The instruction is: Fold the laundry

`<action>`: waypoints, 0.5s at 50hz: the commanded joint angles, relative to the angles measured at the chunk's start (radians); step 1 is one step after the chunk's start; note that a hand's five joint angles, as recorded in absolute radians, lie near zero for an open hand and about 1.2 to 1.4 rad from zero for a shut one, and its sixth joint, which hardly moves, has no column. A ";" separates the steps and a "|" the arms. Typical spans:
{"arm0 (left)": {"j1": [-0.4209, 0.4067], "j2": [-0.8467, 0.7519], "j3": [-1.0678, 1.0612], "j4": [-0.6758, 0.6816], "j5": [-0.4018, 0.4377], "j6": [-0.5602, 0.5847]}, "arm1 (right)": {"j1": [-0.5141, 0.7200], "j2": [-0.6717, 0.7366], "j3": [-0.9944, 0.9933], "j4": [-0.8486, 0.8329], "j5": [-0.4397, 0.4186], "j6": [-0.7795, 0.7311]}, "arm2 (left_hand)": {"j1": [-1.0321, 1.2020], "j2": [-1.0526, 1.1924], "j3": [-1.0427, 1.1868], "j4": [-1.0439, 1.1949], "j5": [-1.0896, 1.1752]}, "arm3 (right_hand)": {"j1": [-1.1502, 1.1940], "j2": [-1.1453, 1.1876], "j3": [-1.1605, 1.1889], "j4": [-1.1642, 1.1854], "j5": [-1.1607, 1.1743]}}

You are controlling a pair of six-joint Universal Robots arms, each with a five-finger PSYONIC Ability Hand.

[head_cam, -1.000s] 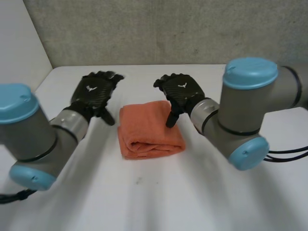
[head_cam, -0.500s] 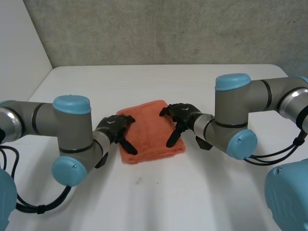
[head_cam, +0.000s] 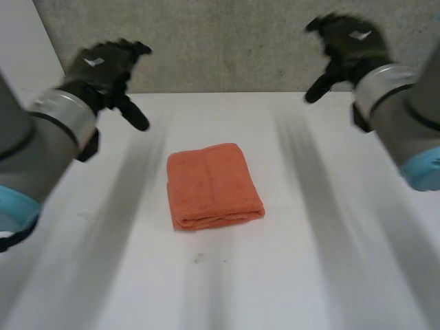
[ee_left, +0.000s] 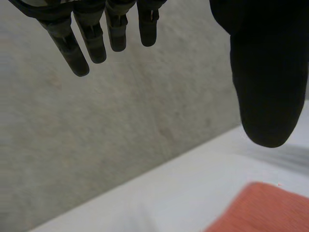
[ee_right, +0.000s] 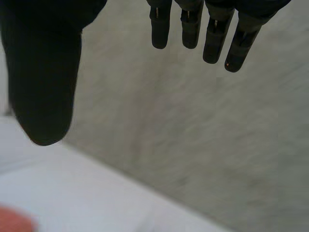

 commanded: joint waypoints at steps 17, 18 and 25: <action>0.067 0.169 -0.108 -0.092 0.005 -0.068 | -0.125 -0.256 0.287 -0.055 -0.021 -0.047 | -0.018 -0.030 -0.040 -0.030 -0.044 | -0.032 -0.047 -0.037 -0.058 -0.056; 0.065 0.172 -0.108 -0.092 0.005 -0.068 | -0.125 -0.256 0.287 -0.048 -0.022 -0.047 | -0.018 -0.030 -0.040 -0.030 -0.044 | -0.032 -0.047 -0.037 -0.058 -0.056; 0.055 0.182 -0.094 -0.067 0.007 -0.067 | -0.112 -0.257 0.281 -0.020 -0.024 -0.045 | -0.018 -0.030 -0.040 -0.030 -0.044 | -0.032 -0.047 -0.037 -0.058 -0.056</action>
